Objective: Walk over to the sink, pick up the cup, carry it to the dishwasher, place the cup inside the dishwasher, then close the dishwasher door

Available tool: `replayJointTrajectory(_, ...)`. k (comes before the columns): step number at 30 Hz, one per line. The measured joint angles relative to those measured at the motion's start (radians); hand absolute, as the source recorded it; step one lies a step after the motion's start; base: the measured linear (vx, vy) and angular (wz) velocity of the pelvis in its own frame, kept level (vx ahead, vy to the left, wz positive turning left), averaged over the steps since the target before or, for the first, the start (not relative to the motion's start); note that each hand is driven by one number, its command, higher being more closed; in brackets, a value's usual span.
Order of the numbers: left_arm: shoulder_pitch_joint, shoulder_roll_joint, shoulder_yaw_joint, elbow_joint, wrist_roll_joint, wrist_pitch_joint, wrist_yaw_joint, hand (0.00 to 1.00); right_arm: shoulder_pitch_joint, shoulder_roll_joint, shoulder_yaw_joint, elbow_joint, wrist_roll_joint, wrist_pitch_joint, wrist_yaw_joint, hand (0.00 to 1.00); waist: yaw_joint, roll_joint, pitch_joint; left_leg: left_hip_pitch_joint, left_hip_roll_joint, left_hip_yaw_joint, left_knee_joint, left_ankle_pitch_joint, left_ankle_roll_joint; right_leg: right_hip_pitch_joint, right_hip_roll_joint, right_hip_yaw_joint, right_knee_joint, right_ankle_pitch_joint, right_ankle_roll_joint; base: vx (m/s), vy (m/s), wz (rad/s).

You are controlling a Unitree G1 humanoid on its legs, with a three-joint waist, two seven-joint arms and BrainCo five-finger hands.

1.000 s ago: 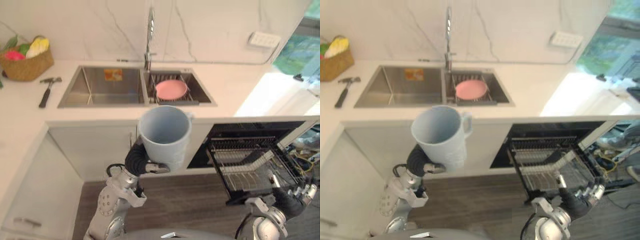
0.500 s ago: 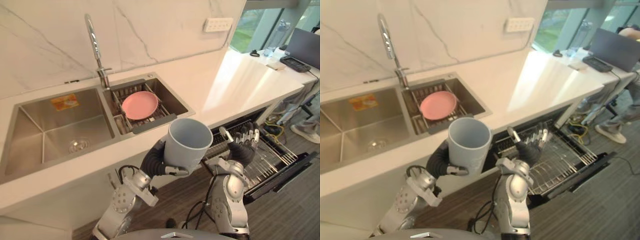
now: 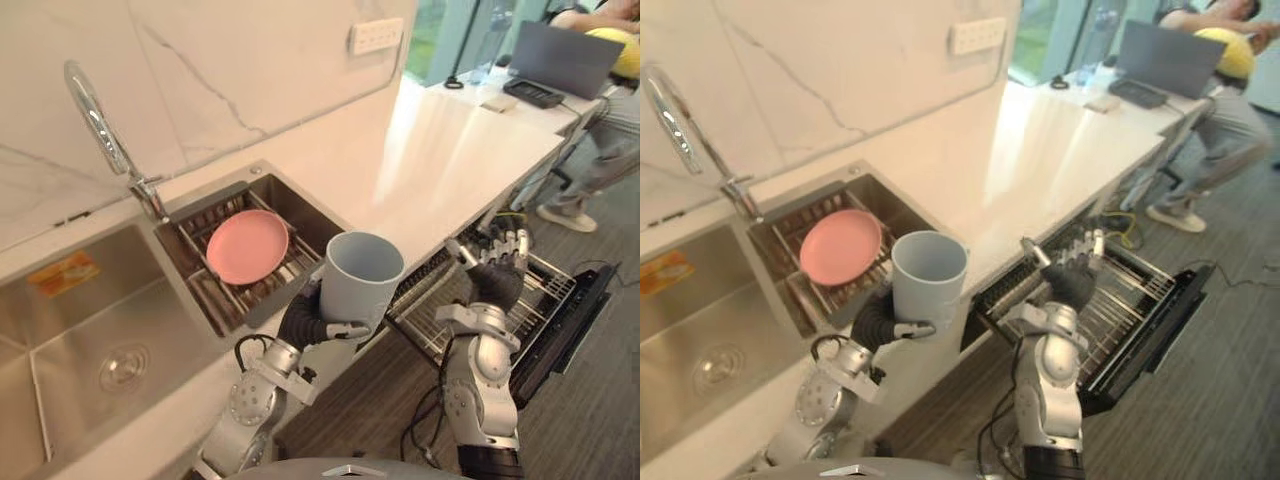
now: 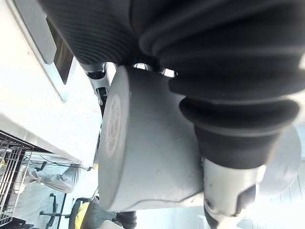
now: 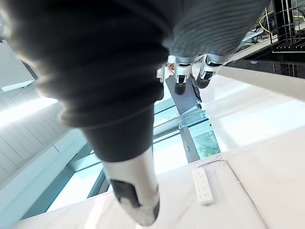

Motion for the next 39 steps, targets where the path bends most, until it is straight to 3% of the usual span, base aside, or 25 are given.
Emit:
replayJointTrajectory(1, -0.009, 0.013, -0.004, -0.018, -0.002, 0.000, 0.001, 1.00, 0.014, 0.037, 0.007, -0.039, 0.000, 0.001, 0.021, 0.00, 0.004, -0.046, 0.010, 0.006, -0.002, 0.010, -0.032, 0.015, -0.002, -0.007, -0.006, -0.014, 0.000, -0.001, 0.007, 0.13, 0.018, 0.00)
replayJointTrajectory(3, 0.003, -0.001, -0.026, -0.020, -0.011, 0.000, 0.002, 1.00, 0.042, 0.039, 0.008, -0.095, 0.001, 0.000, 0.059, 0.00, 0.013, -0.064, 0.005, 0.018, -0.002, 0.012, -0.034, 0.005, 0.000, -0.007, -0.008, -0.028, 0.024, -0.012, 0.014, 0.14, -0.033, -0.01)
replayJointTrajectory(7, 0.000, -0.012, -0.028, -0.023, -0.009, 0.000, 0.001, 1.00, 0.024, 0.038, 0.010, -0.069, 0.021, -0.002, 0.112, 0.00, 0.004, -0.054, 0.004, 0.036, 0.021, 0.047, -0.023, -0.002, 0.005, -0.037, -0.023, -0.162, 0.077, -0.043, 0.008, 0.07, -0.066, -0.28)
replayJointTrajectory(9, -0.009, -0.020, 0.016, -0.023, 0.001, -0.001, 0.021, 1.00, -0.011, 0.037, 0.028, -0.002, 0.020, -0.001, 0.144, 0.00, 0.011, -0.016, 0.016, 0.026, 0.072, 0.096, -0.016, 0.000, 0.001, -0.069, -0.078, -0.261, 0.125, -0.072, -0.044, -0.02, -0.012, -0.70)
replayJointTrajectory(10, -0.011, -0.023, 0.028, -0.022, 0.000, -0.001, 0.023, 1.00, -0.010, 0.037, 0.037, 0.004, 0.020, 0.002, 0.148, 0.00, 0.015, -0.003, 0.019, 0.026, 0.092, 0.103, -0.011, -0.004, -0.010, -0.071, -0.099, -0.279, 0.142, -0.073, -0.046, 0.01, 0.075, -0.69)
replayJointTrajectory(11, -0.013, -0.027, 0.055, -0.023, 0.000, 0.000, 0.023, 1.00, -0.002, 0.037, 0.053, 0.004, 0.019, 0.004, 0.155, 0.00, 0.030, 0.024, 0.019, 0.027, 0.152, 0.116, 0.017, -0.025, -0.038, -0.080, -0.156, -0.299, 0.197, -0.076, -0.055, 0.02, 0.061, -0.61)
replayJointTrajectory(13, -0.013, -0.026, 0.084, -0.028, 0.000, 0.001, 0.026, 1.00, -0.002, 0.036, 0.075, 0.004, 0.017, 0.004, 0.179, 0.00, 0.047, 0.038, 0.025, 0.023, 0.228, 0.115, 0.062, -0.050, -0.082, -0.094, -0.218, -0.294, 0.271, -0.057, -0.089, -0.01, -0.220, -0.56)
replayJointTrajectory(15, -0.019, -0.018, 0.099, -0.030, -0.001, 0.011, 0.038, 1.00, -0.003, 0.036, 0.101, 0.004, 0.006, 0.013, 0.200, 0.00, 0.046, 0.012, 0.015, -0.010, 0.283, 0.079, 0.100, -0.053, -0.136, -0.106, -0.259, -0.276, 0.316, -0.028, -0.116, -0.01, -0.501, -0.02)
replayJointTrajectory(16, -0.033, 0.001, 0.099, -0.030, -0.001, 0.021, 0.044, 1.00, -0.005, 0.035, 0.112, 0.003, -0.002, 0.019, 0.205, 0.00, 0.046, -0.021, 0.003, -0.047, 0.302, 0.037, 0.116, -0.043, -0.178, -0.103, -0.263, -0.247, 0.301, 0.037, -0.125, 0.02, -0.476, 0.38)
replayJointTrajectory(17, -0.040, 0.013, 0.099, -0.032, -0.001, 0.026, 0.047, 1.00, -0.009, 0.034, 0.117, 0.003, -0.002, 0.022, 0.208, 0.00, 0.047, -0.042, -0.001, -0.068, 0.306, 0.015, 0.122, -0.034, -0.201, -0.095, -0.261, -0.239, 0.288, 0.078, -0.118, 0.05, -0.620, 0.62)
replayJointTrajectory(18, -0.049, 0.012, 0.098, -0.028, -0.001, 0.042, 0.059, 1.00, -0.028, 0.014, 0.118, 0.010, -0.002, 0.035, 0.209, 0.00, 0.051, -0.051, -0.007, -0.096, 0.332, -0.032, 0.106, 0.004, -0.241, -0.078, -0.225, -0.253, 0.283, -0.021, -0.002, 0.04, -0.585, 0.44)
replayJointTrajectory(19, -0.047, 0.000, 0.093, -0.029, -0.001, 0.050, 0.073, 1.00, -0.052, -0.028, 0.117, 0.012, -0.001, 0.052, 0.207, 0.00, 0.065, -0.016, 0.001, -0.092, 0.364, -0.056, 0.049, 0.058, -0.258, -0.074, -0.184, -0.272, 0.260, -0.054, 0.047, 0.02, -0.542, 0.34)
replayJointTrajectory(20, -0.045, -0.008, 0.093, -0.030, -0.001, 0.058, 0.082, 1.00, -0.066, -0.053, 0.118, 0.016, -0.001, 0.065, 0.207, 0.00, 0.066, 0.004, 0.002, -0.090, 0.372, -0.069, 0.007, 0.094, -0.256, -0.072, -0.165, -0.280, 0.242, -0.059, 0.057, -0.02, -0.407, 0.28)
replayJointTrajectory(21, -0.043, -0.031, 0.094, -0.030, -0.001, 0.071, 0.093, 1.00, -0.092, -0.100, 0.116, 0.039, 0.000, 0.090, 0.206, 0.00, 0.057, 0.043, 0.000, -0.072, 0.382, -0.074, -0.089, 0.179, -0.243, -0.052, -0.137, -0.311, 0.203, -0.054, 0.070, -0.02, -0.310, 0.56)
replayJointTrajectory(22, -0.041, -0.052, 0.094, -0.033, 0.000, 0.072, 0.105, 1.00, -0.102, -0.133, 0.110, 0.052, 0.001, 0.120, 0.192, 0.00, 0.047, 0.058, 0.003, -0.044, 0.382, -0.047, -0.166, 0.265, -0.205, -0.017, -0.129, -0.355, 0.170, -0.052, 0.075, -0.01, -0.251, 0.67)
replayJointTrajectory(24, -0.039, -0.065, 0.096, -0.047, -0.001, 0.065, 0.114, 1.00, -0.102, -0.158, 0.082, 0.051, 0.010, 0.142, 0.172, 0.00, 0.035, 0.062, 0.001, -0.035, 0.364, 0.052, -0.171, 0.298, -0.151, 0.031, -0.135, -0.410, 0.131, -0.053, 0.077, 0.00, 0.061, 0.63)
replayJointTrajectory(25, -0.039, -0.069, 0.099, -0.053, -0.002, 0.054, 0.117, 1.00, -0.103, -0.165, 0.072, 0.050, 0.016, 0.144, 0.165, 0.00, 0.037, 0.057, -0.002, -0.032, 0.328, 0.076, -0.151, 0.273, -0.149, 0.050, -0.150, -0.427, 0.107, -0.058, 0.088, -0.01, 0.284, 0.50)
replayJointTrajectory(26, -0.038, -0.073, 0.107, -0.058, -0.001, 0.015, 0.131, 1.00, -0.104, -0.169, 0.068, 0.044, 0.019, 0.141, 0.143, 0.00, 0.036, 0.064, -0.012, -0.036, 0.286, 0.096, -0.151, 0.244, -0.152, 0.063, -0.163, -0.447, 0.069, -0.056, 0.134, -0.02, 0.205, 0.24)
replayJointTrajectory(28, -0.032, -0.075, 0.122, -0.058, 0.002, -0.008, 0.159, 1.00, -0.102, -0.165, 0.073, 0.045, 0.017, 0.141, 0.125, 0.00, 0.035, 0.080, -0.023, -0.031, 0.268, 0.094, -0.202, 0.253, -0.163, 0.056, -0.167, -0.454, 0.047, -0.043, 0.144, -0.04, 0.230, 0.18)
replayJointTrajectory(31, -0.031, -0.067, 0.154, -0.059, 0.045, -0.011, 0.227, 1.00, -0.111, -0.141, 0.099, 0.045, 0.007, 0.141, 0.099, 0.00, 0.042, 0.076, -0.036, -0.015, 0.237, 0.113, -0.262, 0.287, -0.180, 0.066, -0.179, -0.453, -0.008, 0.001, 0.157, 0.01, 0.212, 0.03)
replayJointTrajectory(32, -0.032, -0.065, 0.181, -0.058, 0.071, -0.011, 0.268, 1.00, -0.132, -0.118, 0.114, 0.049, 0.006, 0.141, 0.082, 0.00, 0.045, 0.055, -0.035, 0.003, 0.222, 0.123, -0.301, 0.316, -0.182, 0.073, -0.185, -0.452, -0.034, 0.019, 0.163, 0.02, 0.141, -0.02)
replayJointTrajectory(35, -0.047, -0.060, 0.216, -0.057, 0.142, -0.010, 0.346, 1.00, -0.194, -0.098, 0.118, 0.059, 0.007, 0.134, 0.049, 0.00, 0.048, 0.030, -0.044, 0.035, 0.203, 0.124, -0.364, 0.348, -0.178, 0.089, -0.192, -0.461, -0.050, 0.027, 0.167, 0.02, 0.045, 0.06)
replayJointTrajectory(39, -0.115, -0.046, 0.215, -0.056, 0.263, -0.010, 0.413, 1.00, -0.286, -0.089, 0.129, 0.090, 0.011, 0.114, 0.015, 0.00, 0.059, 0.031, -0.048, 0.048, 0.196, 0.116, -0.393, 0.367, -0.176, 0.101, -0.193, -0.474, -0.051, 0.028, 0.168, -0.02, 0.012, 0.11)
